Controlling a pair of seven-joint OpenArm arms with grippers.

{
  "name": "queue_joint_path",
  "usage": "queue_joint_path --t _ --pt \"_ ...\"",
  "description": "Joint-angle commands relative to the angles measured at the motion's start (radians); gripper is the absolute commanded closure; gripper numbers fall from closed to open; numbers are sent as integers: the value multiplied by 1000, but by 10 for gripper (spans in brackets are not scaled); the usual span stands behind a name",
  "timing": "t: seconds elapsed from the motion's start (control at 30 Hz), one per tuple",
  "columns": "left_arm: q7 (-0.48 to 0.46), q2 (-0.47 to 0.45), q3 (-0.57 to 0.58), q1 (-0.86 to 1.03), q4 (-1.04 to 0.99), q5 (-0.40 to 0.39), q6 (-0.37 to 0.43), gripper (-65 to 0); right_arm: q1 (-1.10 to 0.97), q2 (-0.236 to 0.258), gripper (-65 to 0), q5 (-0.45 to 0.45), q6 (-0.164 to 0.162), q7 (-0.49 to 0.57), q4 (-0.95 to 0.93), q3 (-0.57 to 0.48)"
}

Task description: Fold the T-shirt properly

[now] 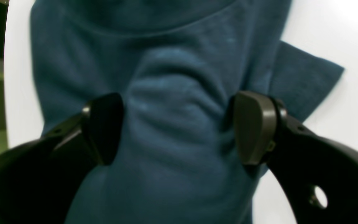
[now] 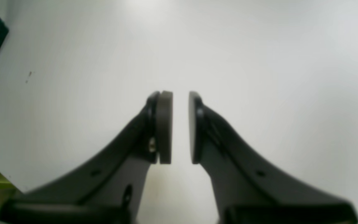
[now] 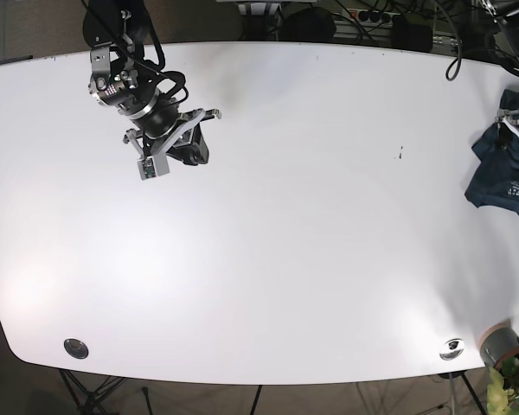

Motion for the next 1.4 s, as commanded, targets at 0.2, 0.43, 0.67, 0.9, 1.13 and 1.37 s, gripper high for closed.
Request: queue_joint_path --t 0.2,0.43,0.67,0.9,1.13,1.37 --pt "111 -31 -70 3 270 -39 -22 -506 -20 8 -79 14 4 23 70 2" --pt "127 2 -64 2 393 -102 -22 -506 -15 8 -79 6 4 23 67 4" --pt "122 108 32 -49 505 -101 -22 -504 -9 6 -79 4 4 97 61 87" --pt "35 197 234 -80 517 -101 212 -492 5 11 -79 -13 2 144 58 211" --pt "-232 217 527 -64 517 -87 396 -458 2 8 -79 -238 4 212 57 249" --pt "-245 285 625 43 626 14 577 -458 -84 6 -79 -424 58 453 17 257"
